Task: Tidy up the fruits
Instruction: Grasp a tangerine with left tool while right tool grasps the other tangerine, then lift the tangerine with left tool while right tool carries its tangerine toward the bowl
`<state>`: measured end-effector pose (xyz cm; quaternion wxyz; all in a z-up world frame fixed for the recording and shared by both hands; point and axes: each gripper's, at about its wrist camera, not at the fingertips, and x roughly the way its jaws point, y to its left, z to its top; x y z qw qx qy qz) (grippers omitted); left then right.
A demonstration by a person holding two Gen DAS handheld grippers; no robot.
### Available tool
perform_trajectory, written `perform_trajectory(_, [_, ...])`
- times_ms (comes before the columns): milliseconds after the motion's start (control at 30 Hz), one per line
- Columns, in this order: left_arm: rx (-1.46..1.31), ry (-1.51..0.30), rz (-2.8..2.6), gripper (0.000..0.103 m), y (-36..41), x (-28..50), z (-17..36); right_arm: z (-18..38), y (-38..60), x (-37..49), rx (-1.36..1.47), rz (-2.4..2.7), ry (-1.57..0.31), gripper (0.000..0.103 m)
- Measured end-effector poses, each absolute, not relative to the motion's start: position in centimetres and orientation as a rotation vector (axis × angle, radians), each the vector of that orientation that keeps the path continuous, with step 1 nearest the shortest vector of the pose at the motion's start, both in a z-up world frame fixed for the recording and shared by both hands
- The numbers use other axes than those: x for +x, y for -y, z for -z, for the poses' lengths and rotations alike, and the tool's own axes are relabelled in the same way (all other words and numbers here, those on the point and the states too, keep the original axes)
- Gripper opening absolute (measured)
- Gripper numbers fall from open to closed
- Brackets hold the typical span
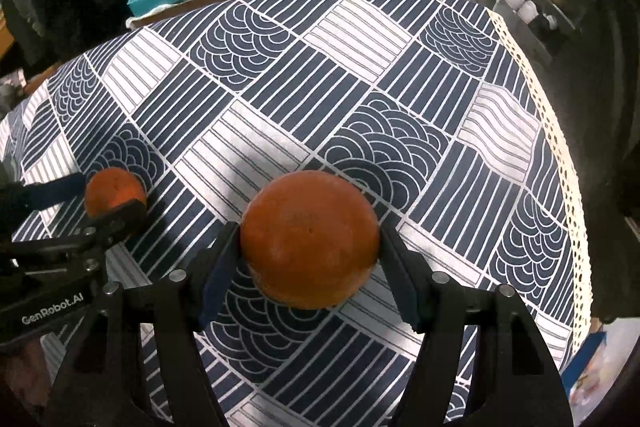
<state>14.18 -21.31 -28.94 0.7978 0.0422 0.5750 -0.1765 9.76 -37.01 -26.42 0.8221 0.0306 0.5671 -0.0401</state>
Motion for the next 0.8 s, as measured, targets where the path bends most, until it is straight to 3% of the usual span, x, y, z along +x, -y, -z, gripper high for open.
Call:
perform_trajectory(100, [0.058,-1.225,0.423,0.048,21.3,13.9,28.8,26.8,37.2,9.8,0.070,0.105,-1.221,0.069])
perform_trajectory(800, [0.068,-1.090,0.387,0.047,19.0,12.9,23.2,22.4,35.5,10.0,0.096,0.078,-1.098,0.068])
